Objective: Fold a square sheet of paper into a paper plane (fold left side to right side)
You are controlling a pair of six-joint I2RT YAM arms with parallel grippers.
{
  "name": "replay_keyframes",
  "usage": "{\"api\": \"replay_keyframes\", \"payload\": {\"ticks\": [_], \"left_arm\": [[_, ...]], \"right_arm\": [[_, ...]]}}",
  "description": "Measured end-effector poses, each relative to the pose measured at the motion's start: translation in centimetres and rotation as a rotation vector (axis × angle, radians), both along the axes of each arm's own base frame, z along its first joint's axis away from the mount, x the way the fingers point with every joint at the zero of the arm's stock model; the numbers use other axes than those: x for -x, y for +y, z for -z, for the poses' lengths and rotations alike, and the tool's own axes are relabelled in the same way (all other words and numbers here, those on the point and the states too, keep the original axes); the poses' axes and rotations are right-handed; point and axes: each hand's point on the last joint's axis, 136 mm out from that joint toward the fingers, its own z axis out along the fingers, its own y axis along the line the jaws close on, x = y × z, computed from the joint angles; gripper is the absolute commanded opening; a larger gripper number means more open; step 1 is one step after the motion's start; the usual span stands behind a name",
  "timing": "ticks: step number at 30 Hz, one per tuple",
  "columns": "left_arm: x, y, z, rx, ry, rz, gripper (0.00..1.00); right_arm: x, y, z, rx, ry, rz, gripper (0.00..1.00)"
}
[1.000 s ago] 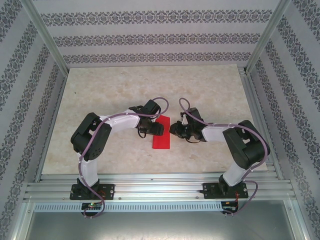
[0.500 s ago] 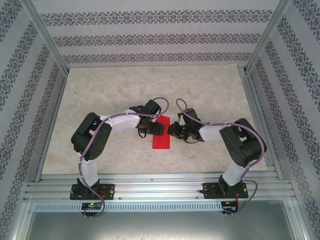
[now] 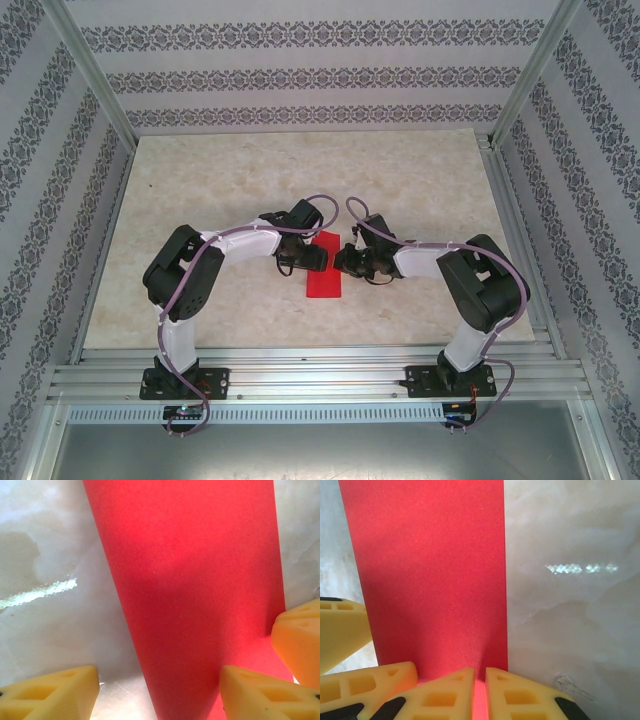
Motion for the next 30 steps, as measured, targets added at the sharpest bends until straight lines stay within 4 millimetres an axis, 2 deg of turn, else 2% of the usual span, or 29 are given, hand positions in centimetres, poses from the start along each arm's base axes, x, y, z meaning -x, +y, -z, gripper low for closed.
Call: {"api": "replay_keyframes", "payload": {"ticks": [5,8,11,16,19,23,30], "left_arm": [[0.1,-0.2,-0.4,0.014,-0.001,0.004,0.69],[0.5,-1.0,-1.0,0.054,0.007,0.022,0.69],[0.8,-1.6,-2.4,0.095,-0.005,0.038,0.68],[0.5,-2.2,-6.5,0.173,-0.074,0.045,0.56],[0.5,-2.7,-7.9,0.217,-0.094,0.053,0.47],[0.5,-3.4,-7.2,0.241,-0.072,0.061,0.43],[0.7,-3.4,-3.9,0.204,-0.010,0.055,0.37]], "right_arm": [[-0.1,-0.1,0.2,0.025,0.005,-0.014,0.14],[0.1,0.1,0.2,0.031,0.009,-0.025,0.14],[0.0,0.2,0.3,0.033,0.011,-0.026,0.14],[0.0,0.1,0.3,0.034,0.013,-0.026,0.14],[0.0,0.2,0.3,0.035,0.014,-0.026,0.14],[0.0,0.2,0.3,0.044,0.012,-0.027,0.14],[-0.1,0.3,0.3,0.052,0.011,-0.028,0.14]]}}
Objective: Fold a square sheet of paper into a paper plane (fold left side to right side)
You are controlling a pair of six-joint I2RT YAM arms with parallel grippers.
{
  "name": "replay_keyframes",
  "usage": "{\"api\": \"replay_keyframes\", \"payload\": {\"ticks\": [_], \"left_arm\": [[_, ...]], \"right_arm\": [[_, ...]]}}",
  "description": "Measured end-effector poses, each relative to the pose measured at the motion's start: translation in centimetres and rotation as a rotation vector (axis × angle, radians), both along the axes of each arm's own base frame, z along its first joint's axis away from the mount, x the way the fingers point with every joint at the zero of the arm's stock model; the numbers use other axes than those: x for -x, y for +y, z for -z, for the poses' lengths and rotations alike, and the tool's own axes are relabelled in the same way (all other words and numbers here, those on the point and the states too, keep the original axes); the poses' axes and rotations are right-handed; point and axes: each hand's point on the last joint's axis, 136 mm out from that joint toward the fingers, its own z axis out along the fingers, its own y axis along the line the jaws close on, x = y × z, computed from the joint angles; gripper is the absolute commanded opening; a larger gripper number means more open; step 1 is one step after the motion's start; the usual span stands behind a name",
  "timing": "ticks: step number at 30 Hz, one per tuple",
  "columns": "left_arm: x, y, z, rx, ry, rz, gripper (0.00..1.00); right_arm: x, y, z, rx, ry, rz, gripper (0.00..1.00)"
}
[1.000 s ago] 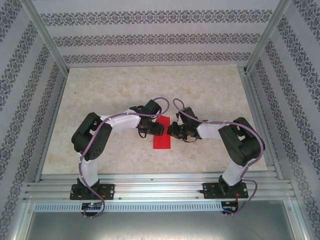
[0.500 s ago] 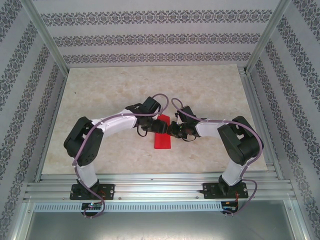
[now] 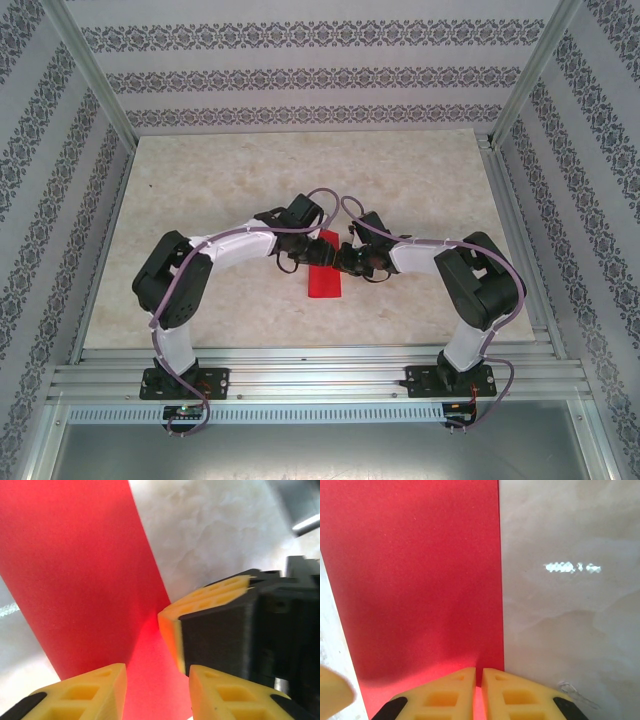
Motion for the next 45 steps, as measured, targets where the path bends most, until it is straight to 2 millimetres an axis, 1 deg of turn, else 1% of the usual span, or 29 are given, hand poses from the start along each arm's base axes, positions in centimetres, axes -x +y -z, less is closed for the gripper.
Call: {"api": "replay_keyframes", "payload": {"ticks": [6,11,15,20,25,27,30,33,37,39,45], "left_arm": [[0.2,1.0,1.7,-0.031,0.030,-0.014,0.31],[0.7,1.9,3.2,-0.064,0.055,-0.024,0.30],[0.8,2.3,4.0,-0.082,0.060,-0.027,0.28],[0.7,2.4,4.1,-0.080,0.054,-0.027,0.28],[0.8,2.4,4.2,-0.062,0.049,-0.024,0.28],[0.8,2.3,4.3,-0.053,0.047,-0.022,0.27],[0.8,2.2,4.2,-0.045,0.044,-0.021,0.27],[0.8,2.1,4.2,-0.037,0.041,-0.019,0.27],[0.7,2.0,4.2,-0.032,0.040,-0.017,0.27],[0.7,2.0,4.2,-0.031,0.039,-0.017,0.27],[0.7,2.0,4.2,-0.030,0.038,-0.017,0.26]], "right_arm": [[0.0,0.0,0.0,0.005,-0.002,-0.006,0.14],[0.0,0.0,0.0,0.012,-0.007,-0.013,0.14],[0.0,0.0,0.1,0.021,-0.011,-0.018,0.14],[0.0,0.0,0.0,0.024,-0.016,-0.021,0.14],[0.0,0.0,-0.4,0.022,-0.029,-0.030,0.16],[0.1,-0.1,-0.9,0.020,-0.032,-0.033,0.16],[-0.1,0.1,-2.1,0.002,-0.054,-0.034,0.16],[-0.8,0.5,-3.1,-0.021,-0.073,-0.035,0.15],[-2.2,1.4,-3.6,-0.044,-0.089,-0.027,0.15],[-3.1,1.8,-3.4,-0.058,-0.089,-0.018,0.15],[-4.9,2.7,-2.2,-0.070,-0.070,0.001,0.15]]}}
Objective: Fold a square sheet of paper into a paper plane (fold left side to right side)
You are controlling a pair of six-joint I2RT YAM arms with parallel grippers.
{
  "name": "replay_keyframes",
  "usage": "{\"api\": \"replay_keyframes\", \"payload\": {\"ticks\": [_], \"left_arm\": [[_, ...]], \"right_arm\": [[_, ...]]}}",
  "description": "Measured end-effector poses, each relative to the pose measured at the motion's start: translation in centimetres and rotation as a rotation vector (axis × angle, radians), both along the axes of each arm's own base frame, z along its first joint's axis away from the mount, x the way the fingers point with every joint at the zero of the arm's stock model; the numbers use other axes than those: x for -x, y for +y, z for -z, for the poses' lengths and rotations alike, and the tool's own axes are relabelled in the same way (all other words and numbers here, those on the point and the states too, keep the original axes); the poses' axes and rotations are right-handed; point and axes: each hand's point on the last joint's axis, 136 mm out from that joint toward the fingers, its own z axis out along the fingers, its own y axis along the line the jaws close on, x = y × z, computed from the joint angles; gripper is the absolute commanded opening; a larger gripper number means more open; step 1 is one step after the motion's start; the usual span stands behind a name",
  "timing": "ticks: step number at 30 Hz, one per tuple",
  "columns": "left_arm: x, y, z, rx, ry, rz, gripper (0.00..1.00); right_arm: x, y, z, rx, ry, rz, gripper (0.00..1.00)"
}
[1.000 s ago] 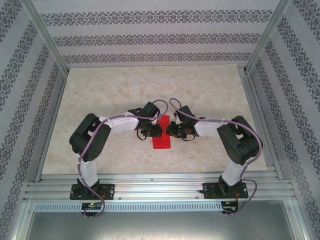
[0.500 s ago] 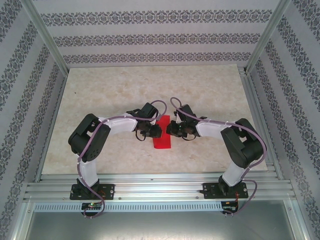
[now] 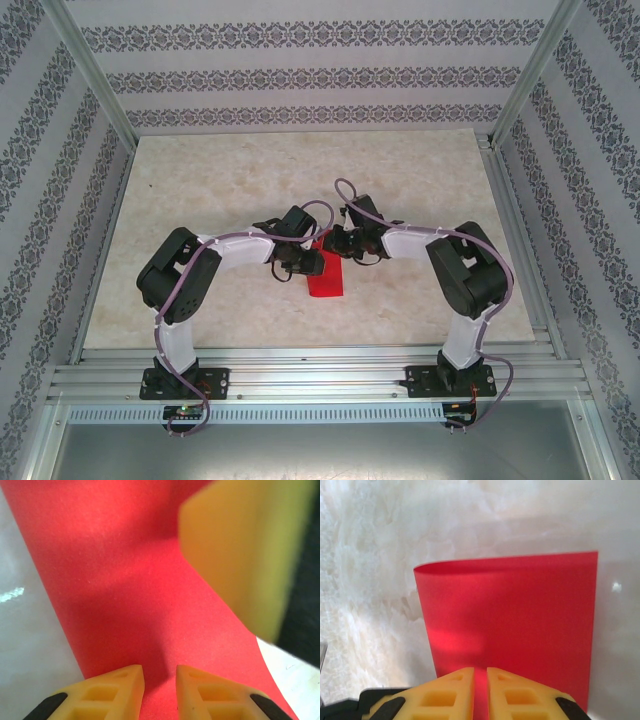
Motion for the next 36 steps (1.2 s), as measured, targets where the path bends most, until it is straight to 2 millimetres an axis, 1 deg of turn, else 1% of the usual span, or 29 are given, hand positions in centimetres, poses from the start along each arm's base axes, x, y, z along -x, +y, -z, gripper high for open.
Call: {"api": "replay_keyframes", "payload": {"ticks": [6,13,19,26,33,36], "left_arm": [[0.0,0.0,0.0,0.000,-0.001,0.003,0.27],[0.2,-0.1,-0.1,0.016,-0.015,0.020,0.31],[0.7,-0.4,-0.4,0.056,-0.053,0.067,0.37],[2.5,-1.0,-0.5,0.084,-0.078,0.153,0.36],[3.0,-1.1,-0.4,0.106,-0.105,0.174,0.35],[3.7,-1.3,-0.4,0.117,-0.115,0.187,0.35]], "right_arm": [[-0.6,0.1,1.8,0.009,0.028,0.005,0.14],[-1.0,0.0,1.9,0.016,0.036,0.011,0.14],[-1.0,-0.1,1.9,0.020,0.035,0.011,0.14],[-0.9,-0.1,2.0,0.021,0.037,0.011,0.13],[-0.9,-0.1,2.0,0.021,0.039,0.011,0.13],[-0.9,-0.1,2.0,0.020,0.041,0.010,0.13]]}}
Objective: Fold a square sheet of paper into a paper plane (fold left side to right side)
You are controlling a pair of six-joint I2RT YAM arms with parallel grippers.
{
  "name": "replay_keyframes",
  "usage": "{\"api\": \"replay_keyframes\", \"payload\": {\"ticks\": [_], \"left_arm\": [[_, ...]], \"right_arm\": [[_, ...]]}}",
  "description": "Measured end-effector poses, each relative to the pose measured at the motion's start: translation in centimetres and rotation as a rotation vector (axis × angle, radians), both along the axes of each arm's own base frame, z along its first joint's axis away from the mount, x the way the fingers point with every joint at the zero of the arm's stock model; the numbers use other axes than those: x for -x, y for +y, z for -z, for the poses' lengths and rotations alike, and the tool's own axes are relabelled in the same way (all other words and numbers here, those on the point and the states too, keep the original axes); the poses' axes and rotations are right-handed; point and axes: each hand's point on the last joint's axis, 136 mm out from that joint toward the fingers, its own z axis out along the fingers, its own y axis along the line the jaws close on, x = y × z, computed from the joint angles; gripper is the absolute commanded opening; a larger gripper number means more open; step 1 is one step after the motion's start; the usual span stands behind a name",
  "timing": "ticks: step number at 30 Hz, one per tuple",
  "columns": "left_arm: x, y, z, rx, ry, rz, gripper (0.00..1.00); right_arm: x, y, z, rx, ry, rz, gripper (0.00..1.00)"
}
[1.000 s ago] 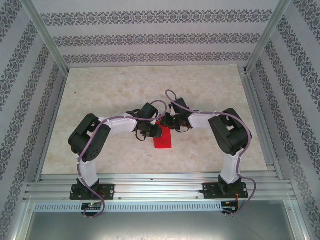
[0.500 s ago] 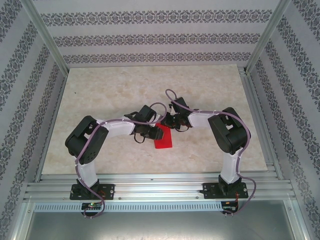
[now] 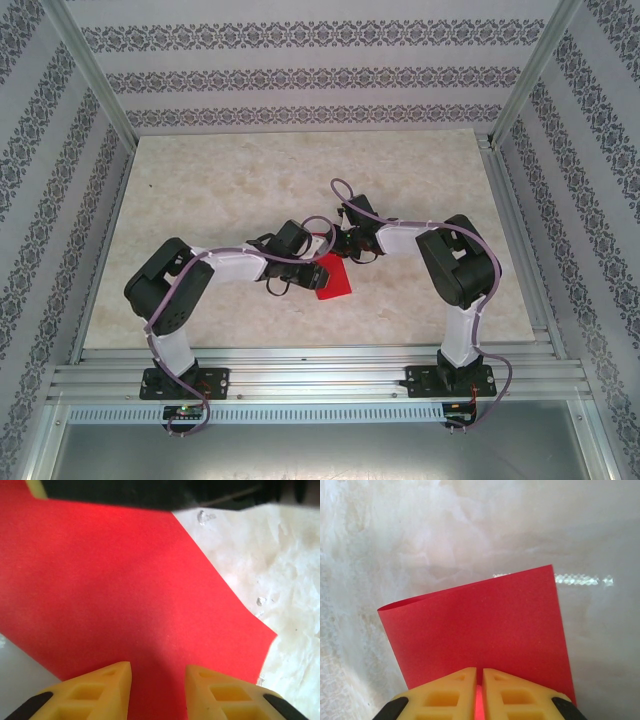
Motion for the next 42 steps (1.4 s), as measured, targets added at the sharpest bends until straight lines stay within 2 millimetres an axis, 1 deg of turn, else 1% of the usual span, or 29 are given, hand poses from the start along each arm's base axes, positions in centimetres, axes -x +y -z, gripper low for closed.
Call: {"api": "replay_keyframes", "payload": {"ticks": [4,14,18,19,22,28,31,34,36,37,38,41,42], "left_arm": [[1.3,-0.2,0.0,0.009,-0.001,0.026,0.34],[3.3,0.0,0.0,0.042,0.010,0.056,0.34],[4.2,-0.6,-0.1,0.047,0.017,0.083,0.34],[4.9,-1.0,-0.1,0.048,0.020,0.102,0.35],[5.8,-1.6,-0.1,0.052,0.028,0.126,0.34],[7.5,-2.2,0.0,0.053,0.050,0.153,0.35],[8.1,-2.1,-0.3,0.057,0.063,0.151,0.35],[8.8,-1.3,-0.8,0.038,0.094,0.146,0.35],[8.3,-0.6,-2.2,0.052,0.092,0.122,0.35],[7.4,-0.1,-3.3,0.071,0.080,0.094,0.35],[6.2,0.4,-4.6,0.094,0.063,0.061,0.35],[1.8,1.7,-8.1,0.164,0.001,-0.047,0.34],[0.4,2.1,-8.9,0.178,-0.014,-0.075,0.34]], "right_arm": [[0.1,0.0,0.0,-0.002,0.005,-0.003,0.13],[0.2,0.0,0.1,-0.001,0.008,-0.003,0.13],[0.2,0.0,0.1,-0.003,0.009,-0.005,0.13],[0.3,0.0,0.1,-0.003,0.010,-0.005,0.13],[0.3,0.0,0.1,-0.003,0.011,-0.005,0.13],[0.3,0.0,0.1,-0.005,0.012,-0.007,0.13],[0.3,0.1,0.1,-0.007,0.009,-0.007,0.13],[0.3,0.1,0.0,-0.011,0.005,-0.008,0.13],[0.3,0.1,0.0,-0.011,0.005,-0.008,0.13],[0.3,0.1,0.0,-0.011,0.005,-0.008,0.13],[0.3,0.1,0.0,-0.011,0.005,-0.009,0.13],[0.3,0.1,0.0,-0.011,0.005,-0.009,0.13],[0.3,0.1,0.0,-0.012,0.005,-0.008,0.13]]}}
